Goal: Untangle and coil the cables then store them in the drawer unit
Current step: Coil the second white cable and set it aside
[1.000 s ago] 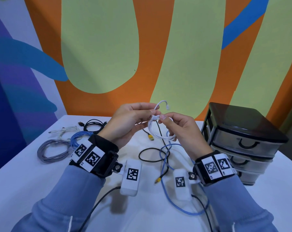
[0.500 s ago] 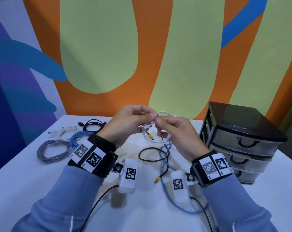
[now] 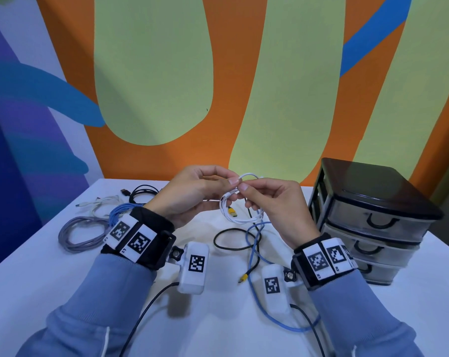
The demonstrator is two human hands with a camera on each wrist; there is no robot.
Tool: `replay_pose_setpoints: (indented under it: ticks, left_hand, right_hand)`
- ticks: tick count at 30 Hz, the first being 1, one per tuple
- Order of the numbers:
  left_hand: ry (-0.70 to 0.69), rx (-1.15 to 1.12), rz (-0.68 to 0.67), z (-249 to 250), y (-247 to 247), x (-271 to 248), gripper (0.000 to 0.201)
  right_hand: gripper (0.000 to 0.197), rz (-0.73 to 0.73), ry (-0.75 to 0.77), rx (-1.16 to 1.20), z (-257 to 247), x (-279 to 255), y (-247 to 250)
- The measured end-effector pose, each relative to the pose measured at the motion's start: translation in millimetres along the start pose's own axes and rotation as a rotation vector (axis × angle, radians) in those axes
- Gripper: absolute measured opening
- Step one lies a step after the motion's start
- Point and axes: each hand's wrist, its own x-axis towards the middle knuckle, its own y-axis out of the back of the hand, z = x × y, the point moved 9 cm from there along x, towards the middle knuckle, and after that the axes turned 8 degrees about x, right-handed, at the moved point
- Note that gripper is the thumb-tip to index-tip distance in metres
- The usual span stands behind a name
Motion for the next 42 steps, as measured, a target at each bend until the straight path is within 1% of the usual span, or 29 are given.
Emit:
replay_pose_setpoints:
  ticks: [3, 6, 10, 12, 16, 19, 23, 26, 28, 30, 32, 33, 35, 36, 39, 40, 42]
  left_hand:
    - [0.020, -0.064, -0.023, -4, -1, 1, 0.025]
    - [0.032, -0.081, -0.018, -8, 1, 3, 0.030]
    - [0.005, -0.057, 0.050, -6, 7, 6, 0.025]
    - [-0.004, -0.044, 0.055, -5, 6, 6, 0.024]
    - [0.003, -0.028, 0.044, -4, 5, 5, 0.016]
    - [0.029, -0.060, -0.007, -6, 3, 4, 0.020]
    - [0.076, -0.075, -0.042, -10, 1, 3, 0.020]
    - [0.087, -0.078, -0.027, -10, 0, 2, 0.021]
    - [0.071, -0.053, -0.009, -7, 0, 2, 0.021]
    - [0.040, -0.049, 0.016, -4, -1, 2, 0.023]
    - [0.006, -0.106, 0.035, -1, -3, 2, 0.027]
    - [-0.011, -0.151, 0.033, 0, -5, 2, 0.030]
    - [-0.035, -0.242, 0.033, 3, -8, 2, 0.031]
    - [-0.042, -0.282, 0.033, 4, -10, 2, 0.030]
    - [-0.056, -0.332, 0.043, 7, -10, 2, 0.028]
    - [-0.059, -0.323, 0.049, 8, -9, 3, 0.028]
    - [-0.059, -0.299, 0.056, 8, -8, 3, 0.029]
  right_hand:
    - [0.010, 0.033, 0.005, -0.017, 3, 2, 4]
    - [0.011, 0.009, 0.024, -0.047, 3, 3, 1]
    - [0.016, -0.027, 0.007, -0.038, 2, 1, 0]
    - [0.019, -0.036, -0.003, -0.031, 1, 1, -1]
    - [0.017, 0.012, 0.004, -0.017, 0, 1, 0]
    - [0.015, 0.046, 0.018, 0.012, -2, 0, 2]
    - [0.013, 0.017, 0.015, -0.042, 1, 0, 0]
    - [0.015, -0.006, 0.003, -0.048, 1, -1, -2]
    - [0.020, -0.014, -0.015, 0.002, 2, -1, -6]
    - [0.029, 0.000, -0.053, 0.085, 4, -1, -8]
    - [0.039, -0.021, -0.152, 0.189, 12, -1, -13]
    - [0.038, -0.063, -0.216, 0.241, 17, -4, -19]
    - [0.026, -0.156, -0.324, 0.341, 23, -11, -33]
    - [0.020, -0.177, -0.359, 0.383, 25, -13, -37]
    - [0.015, -0.143, -0.366, 0.456, 26, -13, -37]
    - [0.017, -0.129, -0.354, 0.461, 26, -12, -35]
    - [0.032, -0.107, -0.328, 0.436, 27, -10, -33]
